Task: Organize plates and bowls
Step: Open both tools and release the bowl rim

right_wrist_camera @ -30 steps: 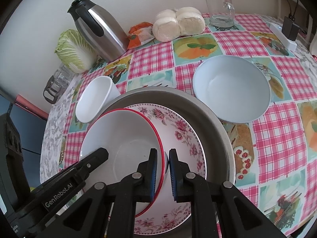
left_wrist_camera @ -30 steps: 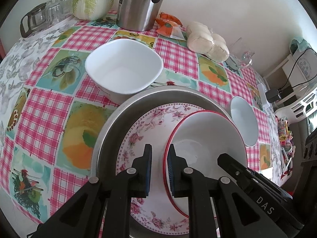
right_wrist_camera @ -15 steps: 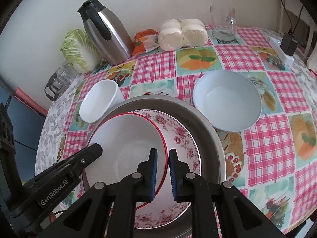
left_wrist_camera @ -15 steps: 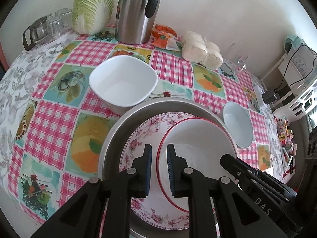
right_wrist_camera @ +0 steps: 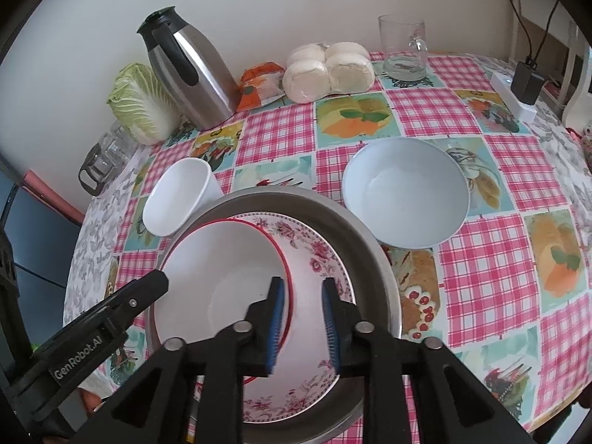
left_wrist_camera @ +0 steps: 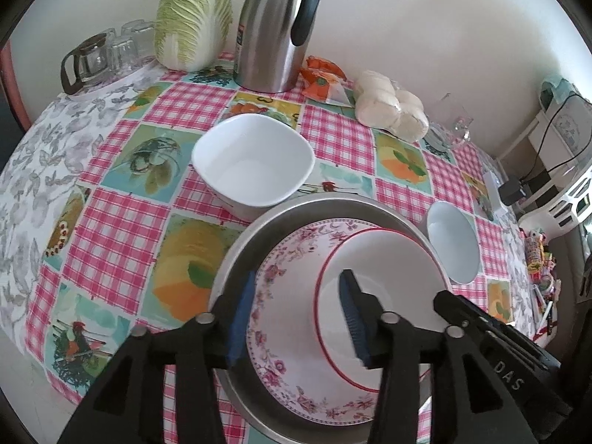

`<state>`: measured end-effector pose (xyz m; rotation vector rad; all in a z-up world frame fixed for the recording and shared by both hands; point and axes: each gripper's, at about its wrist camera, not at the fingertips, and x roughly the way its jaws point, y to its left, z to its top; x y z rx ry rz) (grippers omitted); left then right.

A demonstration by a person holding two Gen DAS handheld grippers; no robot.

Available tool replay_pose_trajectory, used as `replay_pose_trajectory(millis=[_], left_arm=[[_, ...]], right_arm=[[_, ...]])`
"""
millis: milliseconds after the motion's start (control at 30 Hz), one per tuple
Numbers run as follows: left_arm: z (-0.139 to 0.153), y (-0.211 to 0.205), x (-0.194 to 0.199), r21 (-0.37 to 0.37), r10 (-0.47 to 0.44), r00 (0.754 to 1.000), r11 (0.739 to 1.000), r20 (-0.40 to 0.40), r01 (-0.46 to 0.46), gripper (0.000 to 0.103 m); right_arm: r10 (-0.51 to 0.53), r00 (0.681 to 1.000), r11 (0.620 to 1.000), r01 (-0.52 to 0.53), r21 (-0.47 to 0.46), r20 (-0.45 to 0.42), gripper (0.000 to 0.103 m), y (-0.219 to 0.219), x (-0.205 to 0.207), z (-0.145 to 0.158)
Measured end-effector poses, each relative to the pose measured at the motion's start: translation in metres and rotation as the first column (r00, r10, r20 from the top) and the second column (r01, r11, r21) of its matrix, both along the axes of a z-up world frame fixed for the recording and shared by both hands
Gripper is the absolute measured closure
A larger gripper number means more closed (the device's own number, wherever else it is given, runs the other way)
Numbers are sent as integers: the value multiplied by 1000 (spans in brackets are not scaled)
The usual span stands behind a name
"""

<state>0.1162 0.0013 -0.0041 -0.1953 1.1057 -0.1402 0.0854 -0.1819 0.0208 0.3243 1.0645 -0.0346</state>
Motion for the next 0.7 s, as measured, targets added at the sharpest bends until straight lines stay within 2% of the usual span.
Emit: replay_pose_trajectory(millis=[133,267,400,467,600,633,700], left_arm=[[1,2,0,25,16,1000,1000,4,-16,47],[0,6,0,45,30,1000,999,7,-30,32],[0,8,0,65,44,999,997,18,-46,24],[-1,9,1,73,49,999,996,18,-50,24],[-2,10,0,107,61,998,992,27,-64,20],[-3,11,0,110,65,997,992,30,-68,18],[-3,13,0,116,76,997,990,35,-79,8]], right_arm=[[-14,1000,1000,14,-11,9,49,-3,-2,3],[-16,1000,1000,16,-19,23,37,-4,-2,4],[-16,999,999,17,-30,30,27,-4,-2,4],[-17,999,999,19,-35,34,18,-5,-3,4],[-19,999,999,21,-40,38,12,-7,-3,4],[-20,999,999,21,-41,38,8,-7,-3,4],[-18,999,999,20,-44,40,3,-7,-3,4]])
